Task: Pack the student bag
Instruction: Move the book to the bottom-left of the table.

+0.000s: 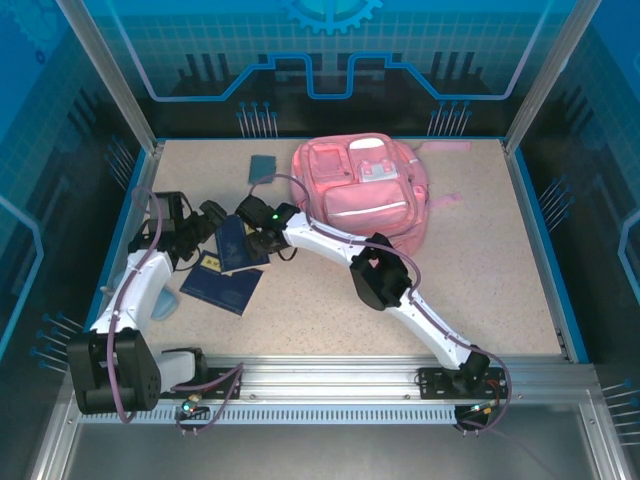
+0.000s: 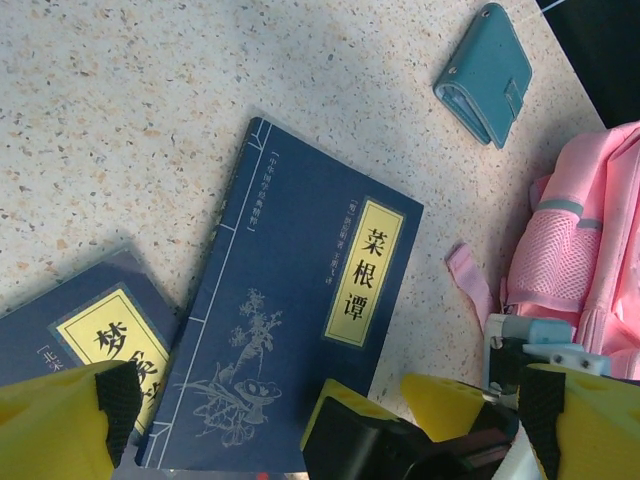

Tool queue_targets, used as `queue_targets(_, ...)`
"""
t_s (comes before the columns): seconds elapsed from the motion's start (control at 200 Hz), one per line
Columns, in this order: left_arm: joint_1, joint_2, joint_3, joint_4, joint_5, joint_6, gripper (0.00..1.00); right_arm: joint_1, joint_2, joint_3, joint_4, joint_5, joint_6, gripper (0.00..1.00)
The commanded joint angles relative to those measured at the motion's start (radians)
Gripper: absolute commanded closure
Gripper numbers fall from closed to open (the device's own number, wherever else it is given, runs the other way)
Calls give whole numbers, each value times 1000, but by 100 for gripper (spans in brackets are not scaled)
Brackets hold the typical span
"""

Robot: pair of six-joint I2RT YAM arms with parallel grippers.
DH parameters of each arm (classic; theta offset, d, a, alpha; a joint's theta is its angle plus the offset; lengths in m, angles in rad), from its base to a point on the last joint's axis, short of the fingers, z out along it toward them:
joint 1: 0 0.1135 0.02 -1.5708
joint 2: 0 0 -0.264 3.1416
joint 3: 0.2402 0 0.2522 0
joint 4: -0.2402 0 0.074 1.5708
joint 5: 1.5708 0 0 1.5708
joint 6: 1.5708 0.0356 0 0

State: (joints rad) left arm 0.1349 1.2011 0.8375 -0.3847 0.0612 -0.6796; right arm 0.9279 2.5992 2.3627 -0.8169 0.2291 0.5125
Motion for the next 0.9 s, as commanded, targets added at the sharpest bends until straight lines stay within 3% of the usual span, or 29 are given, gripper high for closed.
queue_targets(0.0,12,-23,-11,-17,18,4,1,9,32,14,-146,20,-56,24)
queue_targets(0.27,0,-32,3,-54,21,26,1,29,-174,-379,-153,91,-64,24)
queue_targets(0.615,-72,-15,2,-66,51,20,1,100,-536,-935,-88,46,41,24)
queue_targets(0.745,-119,0,-11,-62,107,20,5,106,-621,-1027,-85,-5,50,25)
queue_targets(0.895,-198,22,-41,-34,215,7,12,81,-724,-1015,-45,-31,56,25)
